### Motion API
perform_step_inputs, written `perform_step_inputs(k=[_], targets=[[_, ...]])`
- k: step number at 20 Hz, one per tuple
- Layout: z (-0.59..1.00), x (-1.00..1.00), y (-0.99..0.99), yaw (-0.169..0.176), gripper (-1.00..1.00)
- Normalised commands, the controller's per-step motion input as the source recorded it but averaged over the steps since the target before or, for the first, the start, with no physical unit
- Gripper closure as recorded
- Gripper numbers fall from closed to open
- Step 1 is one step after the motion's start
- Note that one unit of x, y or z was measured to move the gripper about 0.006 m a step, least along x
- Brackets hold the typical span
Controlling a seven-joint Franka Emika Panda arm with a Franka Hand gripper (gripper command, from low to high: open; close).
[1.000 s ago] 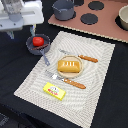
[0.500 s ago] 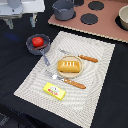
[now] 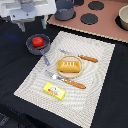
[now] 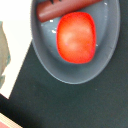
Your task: Interact with the objects in diverse but meaningful ways.
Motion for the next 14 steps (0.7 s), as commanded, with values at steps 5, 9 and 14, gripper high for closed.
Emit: perform_step_inputs(k=[5, 9, 14], targets=[[0.01, 0.82, 0.11, 0.031, -1.00], [0.00, 0.61, 0.11, 0.116, -1.00], [-0.02, 0.09, 0.03, 0.042, -1.00]])
